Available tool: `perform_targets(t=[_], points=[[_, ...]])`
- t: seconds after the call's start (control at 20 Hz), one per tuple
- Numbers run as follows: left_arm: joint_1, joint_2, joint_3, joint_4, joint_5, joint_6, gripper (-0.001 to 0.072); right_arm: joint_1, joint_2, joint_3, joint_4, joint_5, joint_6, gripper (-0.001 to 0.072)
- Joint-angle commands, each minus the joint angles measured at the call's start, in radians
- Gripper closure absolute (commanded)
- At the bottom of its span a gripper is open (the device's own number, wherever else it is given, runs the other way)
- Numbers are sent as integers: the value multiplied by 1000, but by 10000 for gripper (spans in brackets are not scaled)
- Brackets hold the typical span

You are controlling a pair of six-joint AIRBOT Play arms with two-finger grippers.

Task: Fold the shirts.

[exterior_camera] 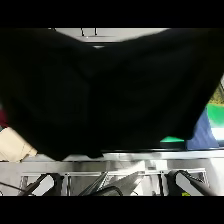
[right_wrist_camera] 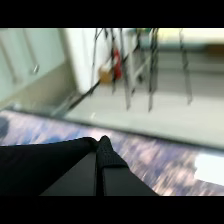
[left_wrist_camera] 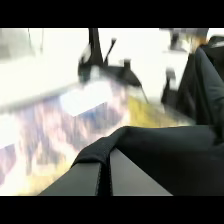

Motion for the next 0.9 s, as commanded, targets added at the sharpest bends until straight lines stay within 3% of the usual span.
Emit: perform_targets(t=[0.0,0.2,0.4,0.6,0.85], points=[[-215,-153,-71,380,69,-16,695,78,-201,-90,-51,58,-22,694],[-324,-395,-137,563,186,-25,695,163,-478,-157,-147,-56,-22,694],[-349,-627,-90,732,296,-105,695,159,-715,-131,-89,-232,-21,694],[-352,-780,42,772,259,-141,695,145,-839,-55,-61,-193,13,694],[-373,-897,118,944,226,-162,695,145,-892,-55,-152,-145,54,694]])
